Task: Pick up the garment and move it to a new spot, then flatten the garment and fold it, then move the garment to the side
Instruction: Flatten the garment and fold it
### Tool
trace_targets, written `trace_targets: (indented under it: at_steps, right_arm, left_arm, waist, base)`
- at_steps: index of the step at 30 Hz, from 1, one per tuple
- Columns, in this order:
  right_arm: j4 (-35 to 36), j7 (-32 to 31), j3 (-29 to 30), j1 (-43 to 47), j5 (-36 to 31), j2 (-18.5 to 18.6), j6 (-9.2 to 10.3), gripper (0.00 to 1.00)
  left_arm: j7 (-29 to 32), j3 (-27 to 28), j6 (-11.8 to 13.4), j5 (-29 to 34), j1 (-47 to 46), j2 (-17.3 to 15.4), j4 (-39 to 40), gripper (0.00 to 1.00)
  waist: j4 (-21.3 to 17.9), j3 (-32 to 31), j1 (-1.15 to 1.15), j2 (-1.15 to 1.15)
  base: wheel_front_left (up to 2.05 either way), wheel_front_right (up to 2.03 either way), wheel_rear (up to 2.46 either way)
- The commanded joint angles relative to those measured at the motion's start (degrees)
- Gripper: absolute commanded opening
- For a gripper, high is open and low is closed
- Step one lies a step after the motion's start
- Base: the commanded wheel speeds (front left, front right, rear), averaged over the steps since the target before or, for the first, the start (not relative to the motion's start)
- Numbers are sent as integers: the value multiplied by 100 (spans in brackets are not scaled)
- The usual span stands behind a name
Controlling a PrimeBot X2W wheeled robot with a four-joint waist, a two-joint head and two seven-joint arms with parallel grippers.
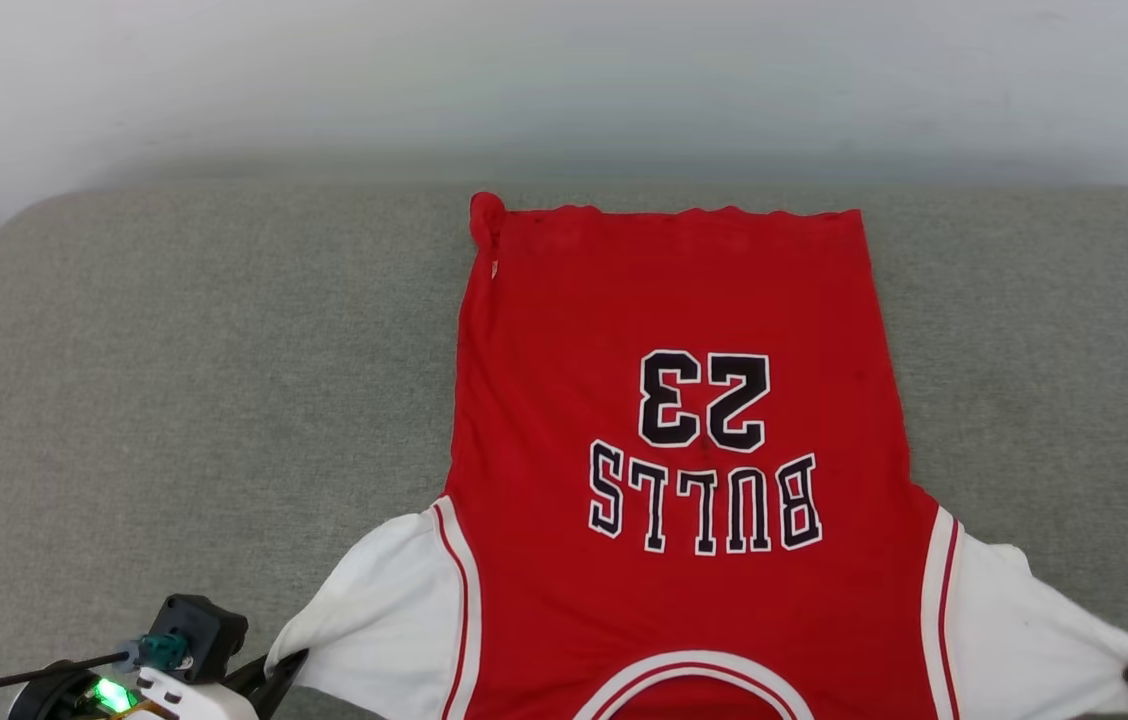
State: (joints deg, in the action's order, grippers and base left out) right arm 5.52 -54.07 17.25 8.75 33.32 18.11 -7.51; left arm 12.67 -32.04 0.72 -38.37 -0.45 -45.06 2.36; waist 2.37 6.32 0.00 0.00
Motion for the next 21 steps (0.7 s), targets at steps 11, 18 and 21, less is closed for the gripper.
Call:
trace_targets:
  at_steps: [11, 18, 21]
  right_arm:
    - [840, -402, -7, -1303, 268, 348, 4, 100]
    - [582, -1332, -158, -3101, -107, 765, 4, 100]
    - [184, -1737, -232, -4044, -400, 889, 4, 100]
  left_arm:
    - [279, 144, -4, -361, -74, -112, 1386, 0]
    - [470, 74, -32, -157, -454, -108, 2216, 0]
    - [504, 42, -110, -28, -658, -106, 2381, 0]
  waist:
    - [740, 857, 0, 0]
    - [1280, 1813, 0, 0]
    - [1448, 2178, 0, 0]
  base:
    - [0, 0, 0]
    - [0, 0, 0]
    - [0, 0, 0]
